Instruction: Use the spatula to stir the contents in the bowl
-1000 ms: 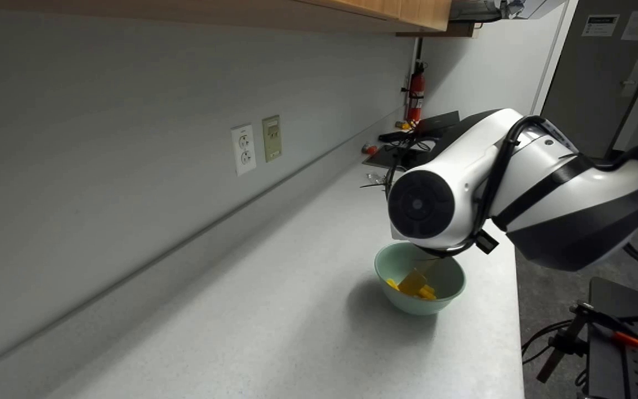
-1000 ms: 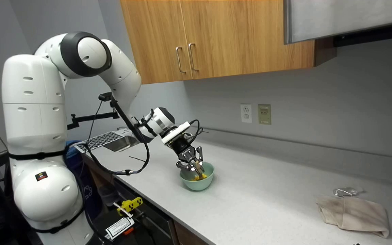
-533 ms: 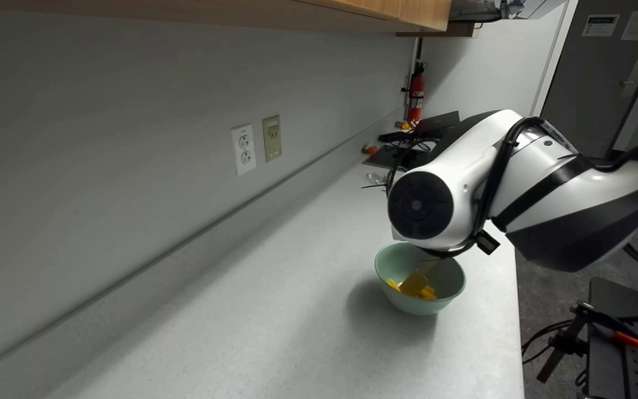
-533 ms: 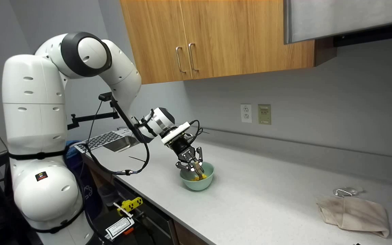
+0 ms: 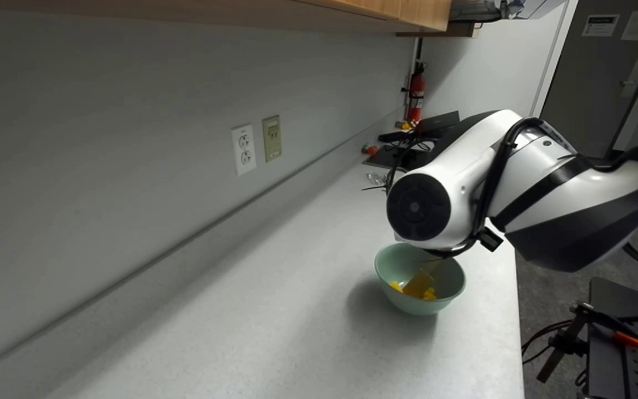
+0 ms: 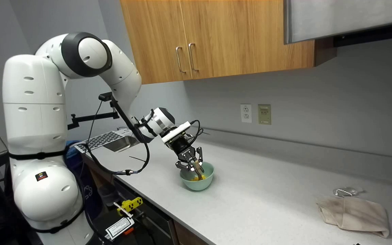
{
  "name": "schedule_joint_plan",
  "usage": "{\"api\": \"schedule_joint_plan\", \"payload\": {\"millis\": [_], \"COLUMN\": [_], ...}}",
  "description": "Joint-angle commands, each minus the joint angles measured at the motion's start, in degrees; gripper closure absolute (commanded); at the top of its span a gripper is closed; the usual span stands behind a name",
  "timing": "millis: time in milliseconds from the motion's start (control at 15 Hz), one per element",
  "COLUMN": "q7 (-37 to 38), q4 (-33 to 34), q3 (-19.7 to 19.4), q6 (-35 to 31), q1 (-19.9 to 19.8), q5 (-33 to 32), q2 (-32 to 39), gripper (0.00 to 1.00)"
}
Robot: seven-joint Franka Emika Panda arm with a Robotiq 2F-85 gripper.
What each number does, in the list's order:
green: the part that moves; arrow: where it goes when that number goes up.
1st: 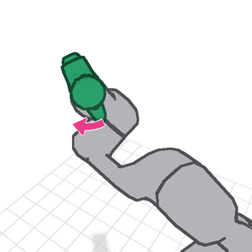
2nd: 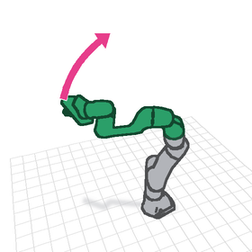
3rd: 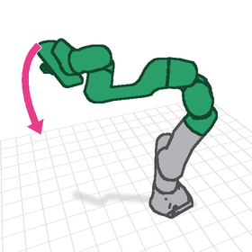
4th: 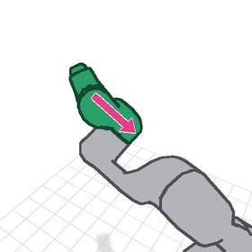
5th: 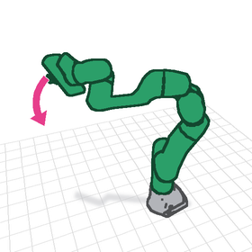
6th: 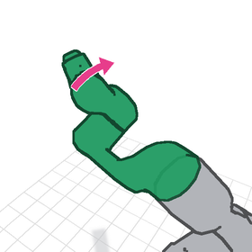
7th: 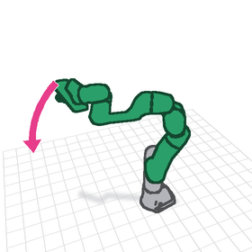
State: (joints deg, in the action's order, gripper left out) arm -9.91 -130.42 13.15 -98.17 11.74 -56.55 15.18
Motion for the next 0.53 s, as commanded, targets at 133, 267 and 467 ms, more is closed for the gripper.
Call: {"api": "schedule_joint_plan", "payload": {"millis": [133, 267, 467], "q7": [-4.37, -3.08, -2.30], "q4": [1.96, 1.46, 0.95], "q3": [0.20, 0.27, 0.27], "q6": [6.38, 4.54, 1.61], "q1": [0.79, 0.49, 0.05], "q5": [-0.55, -1.34, -2.27], "q2": [1.25, 1.04, 0.80], "gripper": [0.96, 0.96, 0.96]}}
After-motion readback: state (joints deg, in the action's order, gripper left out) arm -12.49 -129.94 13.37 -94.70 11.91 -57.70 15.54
